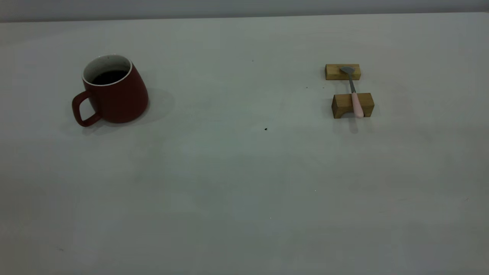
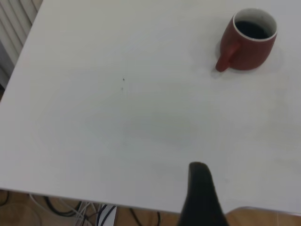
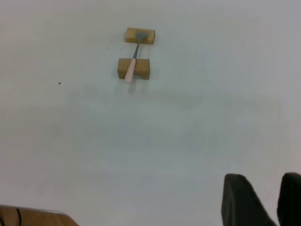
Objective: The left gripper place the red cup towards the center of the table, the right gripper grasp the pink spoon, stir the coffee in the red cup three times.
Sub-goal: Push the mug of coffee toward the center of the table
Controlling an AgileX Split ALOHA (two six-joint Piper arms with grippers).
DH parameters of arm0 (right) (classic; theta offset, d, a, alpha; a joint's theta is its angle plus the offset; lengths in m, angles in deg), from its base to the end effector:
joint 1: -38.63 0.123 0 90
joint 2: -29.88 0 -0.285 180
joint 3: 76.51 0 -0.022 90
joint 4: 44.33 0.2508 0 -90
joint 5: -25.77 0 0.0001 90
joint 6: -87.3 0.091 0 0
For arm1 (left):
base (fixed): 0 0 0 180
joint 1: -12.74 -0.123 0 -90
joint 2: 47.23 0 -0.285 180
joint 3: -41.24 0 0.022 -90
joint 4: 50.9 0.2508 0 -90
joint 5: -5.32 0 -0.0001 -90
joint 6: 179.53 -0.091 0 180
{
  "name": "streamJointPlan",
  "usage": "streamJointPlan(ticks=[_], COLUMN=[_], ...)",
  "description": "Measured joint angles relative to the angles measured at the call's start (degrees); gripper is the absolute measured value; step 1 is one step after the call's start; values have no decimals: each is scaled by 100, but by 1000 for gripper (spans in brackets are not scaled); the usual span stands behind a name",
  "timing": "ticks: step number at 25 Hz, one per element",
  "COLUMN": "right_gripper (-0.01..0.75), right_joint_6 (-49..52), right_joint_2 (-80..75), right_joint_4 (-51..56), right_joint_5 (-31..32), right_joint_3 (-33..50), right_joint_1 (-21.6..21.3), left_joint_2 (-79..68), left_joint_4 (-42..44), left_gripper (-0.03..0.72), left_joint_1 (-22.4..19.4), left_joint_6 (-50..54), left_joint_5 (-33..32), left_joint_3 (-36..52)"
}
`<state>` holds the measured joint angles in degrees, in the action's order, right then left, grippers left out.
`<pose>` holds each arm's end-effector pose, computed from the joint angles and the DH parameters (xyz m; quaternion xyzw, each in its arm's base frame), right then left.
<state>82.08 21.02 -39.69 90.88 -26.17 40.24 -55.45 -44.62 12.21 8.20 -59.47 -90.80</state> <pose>-0.0027 0.0066 0.2631 -0.0547 0.8818 0.0257 0.4677 -0.0083 0.0089 0.2751 -0.0667 0.8664 0.0236 0.4944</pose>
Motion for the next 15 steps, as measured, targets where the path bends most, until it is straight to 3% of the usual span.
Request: streamJointPlan(ticks=[4,15], right_gripper=[238,238], right_joint_6=[0,0], right_joint_2=[0,0], right_joint_4=[0,0], right_joint_5=[0,0], right_joint_3=[0,0], right_joint_1=[0,0], left_joint_2=[-786,-5170], left_joint_4=[0,0], left_gripper=[594,594], left_joint_1=[0,0], left_joint_6=[-16,-773], left_joint_5=[218,2278], left_joint_3=[-208,-1023])
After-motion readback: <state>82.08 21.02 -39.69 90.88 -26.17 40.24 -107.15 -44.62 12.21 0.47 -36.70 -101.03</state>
